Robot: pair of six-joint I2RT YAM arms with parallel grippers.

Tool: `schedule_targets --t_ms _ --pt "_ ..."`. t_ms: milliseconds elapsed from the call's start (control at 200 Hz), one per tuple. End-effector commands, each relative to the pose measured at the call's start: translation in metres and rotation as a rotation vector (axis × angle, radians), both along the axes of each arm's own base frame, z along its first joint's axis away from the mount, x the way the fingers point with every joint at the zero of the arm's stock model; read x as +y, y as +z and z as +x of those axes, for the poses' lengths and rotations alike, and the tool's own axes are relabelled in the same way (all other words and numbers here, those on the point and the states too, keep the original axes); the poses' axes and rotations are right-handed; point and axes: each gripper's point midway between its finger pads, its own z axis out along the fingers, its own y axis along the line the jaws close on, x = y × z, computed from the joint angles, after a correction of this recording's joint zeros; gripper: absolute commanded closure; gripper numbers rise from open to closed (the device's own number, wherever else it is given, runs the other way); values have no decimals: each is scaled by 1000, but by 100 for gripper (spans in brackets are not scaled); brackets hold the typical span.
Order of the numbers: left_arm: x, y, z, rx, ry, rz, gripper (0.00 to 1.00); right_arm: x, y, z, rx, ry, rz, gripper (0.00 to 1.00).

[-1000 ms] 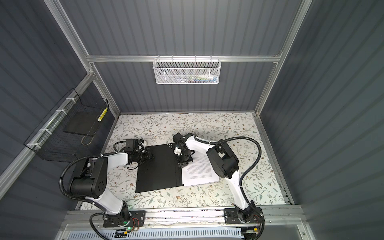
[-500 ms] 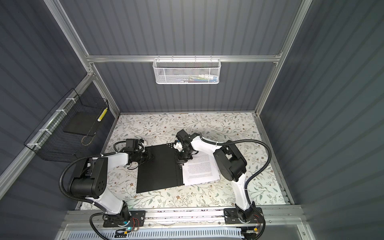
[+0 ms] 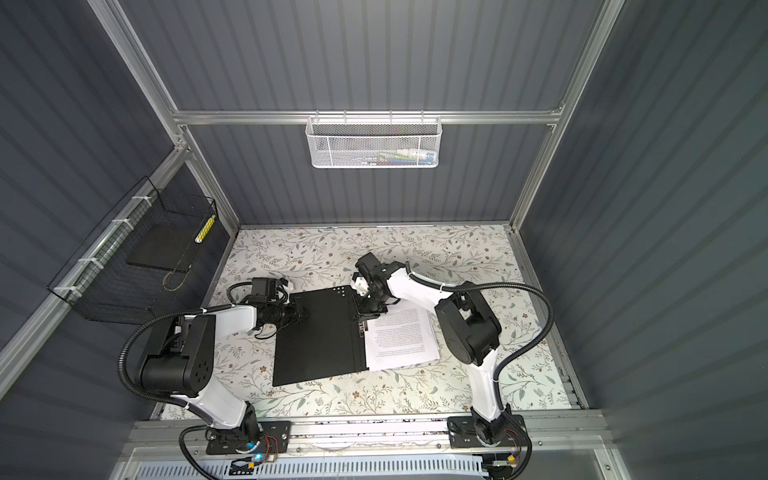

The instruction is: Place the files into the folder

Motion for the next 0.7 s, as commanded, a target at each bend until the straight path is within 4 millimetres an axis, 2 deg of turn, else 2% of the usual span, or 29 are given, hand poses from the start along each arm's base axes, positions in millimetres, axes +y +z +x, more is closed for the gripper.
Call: schedule_targets --t_ms 0,235,510,605,695 --pt "15 -45 -42 207 12 86 100 -16 5 9 -27 -36 -53 72" --pt "10 -11 -16 106 -10 70 100 -17 21 19 -79 -42 -43 71" --pt "13 -25 -18 135 -35 108 100 0 65 25 -120 -54 109 64" --pt "14 -27 -19 141 -41 116 100 -7 61 28 -104 -64 63 64" --pt "20 -30 -20 147 -27 152 100 -15 48 31 -65 -59 6 67"
